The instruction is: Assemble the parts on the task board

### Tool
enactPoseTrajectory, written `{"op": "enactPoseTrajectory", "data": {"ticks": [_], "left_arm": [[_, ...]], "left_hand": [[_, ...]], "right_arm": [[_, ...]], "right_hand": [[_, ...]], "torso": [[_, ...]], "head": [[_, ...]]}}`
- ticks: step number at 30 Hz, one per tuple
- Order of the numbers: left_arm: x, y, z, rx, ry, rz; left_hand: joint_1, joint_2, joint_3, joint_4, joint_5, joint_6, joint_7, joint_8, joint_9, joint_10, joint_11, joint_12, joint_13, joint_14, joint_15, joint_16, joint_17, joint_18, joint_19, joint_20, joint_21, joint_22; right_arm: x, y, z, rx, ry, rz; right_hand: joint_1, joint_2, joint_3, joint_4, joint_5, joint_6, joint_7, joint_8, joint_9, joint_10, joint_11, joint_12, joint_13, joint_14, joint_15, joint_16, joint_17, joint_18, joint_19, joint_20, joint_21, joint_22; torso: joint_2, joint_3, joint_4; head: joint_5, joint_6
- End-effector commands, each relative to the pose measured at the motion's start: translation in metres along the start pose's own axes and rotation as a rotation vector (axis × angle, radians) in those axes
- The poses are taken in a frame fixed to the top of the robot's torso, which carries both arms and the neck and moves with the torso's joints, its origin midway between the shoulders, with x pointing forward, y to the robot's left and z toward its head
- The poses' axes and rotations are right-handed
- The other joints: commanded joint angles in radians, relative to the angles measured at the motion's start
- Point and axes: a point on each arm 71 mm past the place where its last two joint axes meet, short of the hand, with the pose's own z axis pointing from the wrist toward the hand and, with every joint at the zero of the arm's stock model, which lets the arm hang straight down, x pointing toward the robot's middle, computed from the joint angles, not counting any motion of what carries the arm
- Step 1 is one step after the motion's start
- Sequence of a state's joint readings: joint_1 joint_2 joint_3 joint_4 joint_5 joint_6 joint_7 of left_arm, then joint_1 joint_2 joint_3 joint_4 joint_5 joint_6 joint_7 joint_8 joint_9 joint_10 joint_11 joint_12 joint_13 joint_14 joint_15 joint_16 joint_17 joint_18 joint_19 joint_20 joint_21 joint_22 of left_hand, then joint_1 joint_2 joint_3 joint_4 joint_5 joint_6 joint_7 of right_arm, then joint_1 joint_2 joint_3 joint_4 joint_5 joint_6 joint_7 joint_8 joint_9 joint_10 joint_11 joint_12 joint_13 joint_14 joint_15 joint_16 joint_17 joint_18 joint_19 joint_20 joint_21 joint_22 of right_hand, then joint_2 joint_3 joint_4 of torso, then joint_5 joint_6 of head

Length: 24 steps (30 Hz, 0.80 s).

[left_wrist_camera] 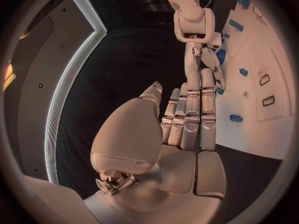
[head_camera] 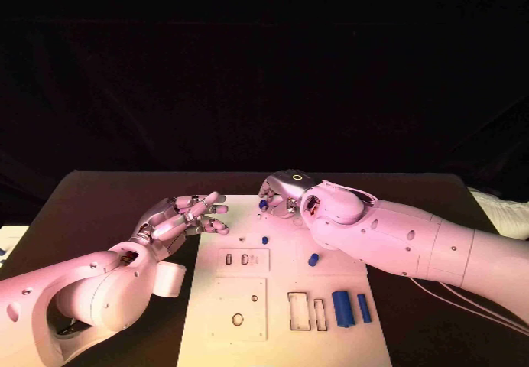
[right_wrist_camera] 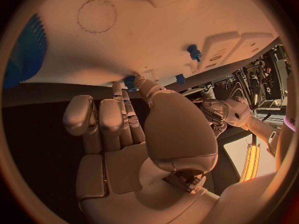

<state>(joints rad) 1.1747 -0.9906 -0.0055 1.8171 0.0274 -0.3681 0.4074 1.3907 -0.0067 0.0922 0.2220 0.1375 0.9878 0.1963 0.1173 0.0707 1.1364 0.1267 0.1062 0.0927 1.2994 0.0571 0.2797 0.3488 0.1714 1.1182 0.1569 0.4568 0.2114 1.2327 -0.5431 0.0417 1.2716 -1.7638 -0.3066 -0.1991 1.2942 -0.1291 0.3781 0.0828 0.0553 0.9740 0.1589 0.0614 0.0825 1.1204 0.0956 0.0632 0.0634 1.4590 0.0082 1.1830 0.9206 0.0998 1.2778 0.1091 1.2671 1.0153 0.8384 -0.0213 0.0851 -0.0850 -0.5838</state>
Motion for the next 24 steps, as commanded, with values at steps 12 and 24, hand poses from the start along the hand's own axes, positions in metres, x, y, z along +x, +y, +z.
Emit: {"op": "enactPoseTrajectory", "data": {"ticks": [12,24], "left_arm": [[-0.002,-0.002,-0.002,0.004,0.010,-0.006],[-0.004,-0.002,-0.002,0.002,0.010,-0.006]], "left_hand": [[0.004,-0.003,0.001,-0.005,-0.004,0.000,0.003,-0.005,-0.001,-0.006,0.003,-0.007,0.001,0.002,0.000,0.002,0.001,0.008,0.004,0.003,0.005,0.001],[0.005,-0.003,0.001,-0.006,-0.005,-0.001,0.003,-0.006,-0.001,-0.006,0.004,-0.008,0.001,0.001,0.001,0.002,0.003,0.008,0.003,0.003,0.005,0.002]], "right_arm": [[-0.024,-0.026,-0.042,0.045,-0.039,0.093],[-0.041,-0.076,-0.087,0.239,0.064,0.161]], "right_hand": [[0.042,0.005,-0.071,0.020,0.037,0.012,0.006,0.017,-0.004,0.019,0.002,0.040,0.013,0.013,0.004,-0.005,-0.002,0.006,0.012,0.007,0.002,0.013],[0.037,-0.033,-0.197,0.094,0.108,-0.011,-0.026,0.006,-0.014,0.282,-0.062,0.430,0.395,0.065,-0.041,0.230,0.335,-0.047,0.156,-0.038,0.177,0.300]], "torso": [[0.000,0.0005,-0.0057],[-0.002,0.0068,-0.0214]], "head": [[-0.002,0.008],[-0.010,0.012]]}}
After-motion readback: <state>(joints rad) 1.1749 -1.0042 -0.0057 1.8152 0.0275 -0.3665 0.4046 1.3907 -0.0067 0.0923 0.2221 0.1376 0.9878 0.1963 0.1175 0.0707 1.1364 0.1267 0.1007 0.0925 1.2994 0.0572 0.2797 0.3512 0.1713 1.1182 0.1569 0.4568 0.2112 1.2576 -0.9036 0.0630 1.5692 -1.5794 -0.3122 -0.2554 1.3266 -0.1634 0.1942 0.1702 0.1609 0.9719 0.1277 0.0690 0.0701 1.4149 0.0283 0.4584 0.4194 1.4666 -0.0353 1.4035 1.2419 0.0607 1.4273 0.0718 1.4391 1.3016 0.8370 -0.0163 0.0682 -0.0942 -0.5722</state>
